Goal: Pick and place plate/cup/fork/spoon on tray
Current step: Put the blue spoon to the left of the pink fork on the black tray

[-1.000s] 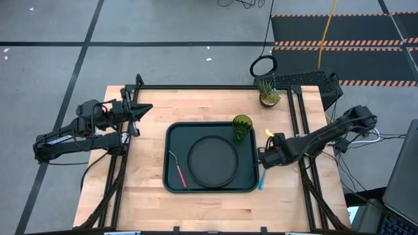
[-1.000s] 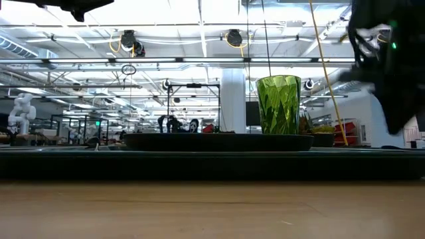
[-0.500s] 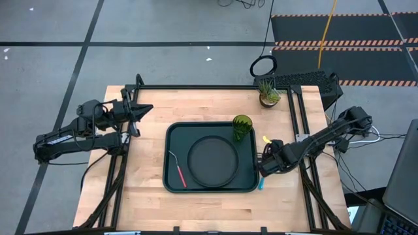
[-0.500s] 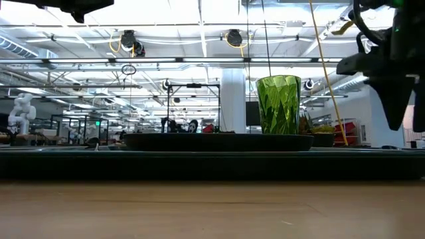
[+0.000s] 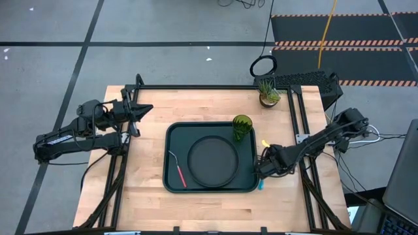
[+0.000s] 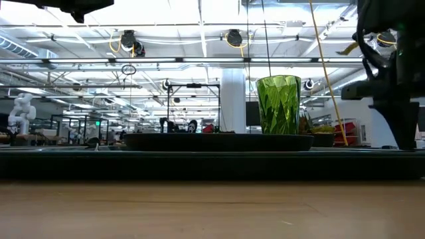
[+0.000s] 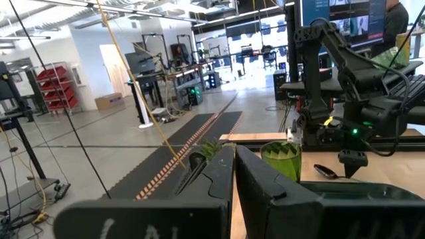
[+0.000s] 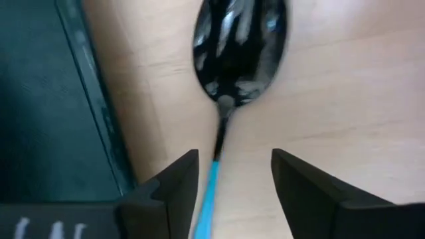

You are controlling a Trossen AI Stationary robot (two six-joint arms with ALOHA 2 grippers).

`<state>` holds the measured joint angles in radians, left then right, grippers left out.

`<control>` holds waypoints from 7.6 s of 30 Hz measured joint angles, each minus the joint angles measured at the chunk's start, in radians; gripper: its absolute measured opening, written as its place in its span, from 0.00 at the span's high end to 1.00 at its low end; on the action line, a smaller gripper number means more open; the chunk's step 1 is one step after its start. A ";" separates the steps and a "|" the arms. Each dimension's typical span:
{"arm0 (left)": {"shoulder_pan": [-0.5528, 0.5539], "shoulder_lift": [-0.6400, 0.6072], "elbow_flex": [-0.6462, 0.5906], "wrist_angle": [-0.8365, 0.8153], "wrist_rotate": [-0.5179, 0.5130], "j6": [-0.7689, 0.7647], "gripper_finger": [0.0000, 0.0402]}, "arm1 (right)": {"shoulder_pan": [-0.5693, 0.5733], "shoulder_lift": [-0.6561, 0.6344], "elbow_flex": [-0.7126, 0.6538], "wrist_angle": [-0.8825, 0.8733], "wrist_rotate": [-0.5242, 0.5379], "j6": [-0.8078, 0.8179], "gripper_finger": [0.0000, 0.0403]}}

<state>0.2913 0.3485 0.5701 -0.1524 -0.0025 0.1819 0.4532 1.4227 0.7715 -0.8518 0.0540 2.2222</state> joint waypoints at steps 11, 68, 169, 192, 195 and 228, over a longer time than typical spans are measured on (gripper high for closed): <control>0.000 0.000 0.000 -0.001 0.000 0.006 0.95 | -0.008 0.033 -0.085 0.140 0.004 -0.017 0.71; -0.222 0.593 0.021 0.496 0.254 -0.014 0.31 | -0.120 0.097 0.397 1.077 0.749 -2.297 1.00; -0.401 0.547 0.066 0.278 -0.527 0.010 0.98 | -0.220 -0.023 0.394 0.594 0.989 -2.040 0.53; -0.252 0.494 0.065 0.164 -0.205 -0.076 0.98 | -0.175 -0.666 0.038 0.126 0.701 -1.792 0.63; -0.250 0.494 0.066 0.143 -0.203 -0.067 0.98 | -0.169 -0.755 -0.010 0.128 0.697 -1.755 0.63; -0.089 0.494 -0.006 0.244 0.415 -0.518 0.98 | -0.232 -0.953 -0.331 0.600 0.076 -1.879 0.63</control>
<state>0.2028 0.8425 0.5644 0.0913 0.4129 -0.3359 0.2215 0.4696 0.4405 -0.2521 0.1299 0.3432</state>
